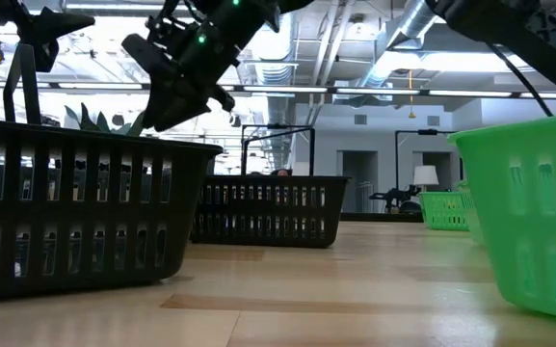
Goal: Stack baskets on shelf by color
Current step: Put the black bin on the shelf
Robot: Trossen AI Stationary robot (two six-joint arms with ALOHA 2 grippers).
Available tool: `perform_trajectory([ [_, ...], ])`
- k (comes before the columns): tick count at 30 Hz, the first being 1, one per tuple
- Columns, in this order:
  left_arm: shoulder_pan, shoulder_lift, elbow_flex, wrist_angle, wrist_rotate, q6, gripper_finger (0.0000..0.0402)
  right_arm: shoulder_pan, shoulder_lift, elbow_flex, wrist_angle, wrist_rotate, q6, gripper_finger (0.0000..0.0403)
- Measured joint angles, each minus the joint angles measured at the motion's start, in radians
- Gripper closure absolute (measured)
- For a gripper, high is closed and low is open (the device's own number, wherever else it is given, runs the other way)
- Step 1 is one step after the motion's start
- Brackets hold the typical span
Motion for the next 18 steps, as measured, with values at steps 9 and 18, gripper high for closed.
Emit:
perform_trajectory([
  [9, 0.000, 0.000, 0.000, -0.001, 0.000, -0.001, 0.0207, 0.000, 0.001, -0.036, 0.040, -0.013, 0.047, 0.0219],
  [18, 0.000, 0.000, 0.000, -0.001, 0.000, -0.001, 0.0207, -0.005, 0.002, -0.062, 0.043, -0.014, 0.068, 0.0229],
])
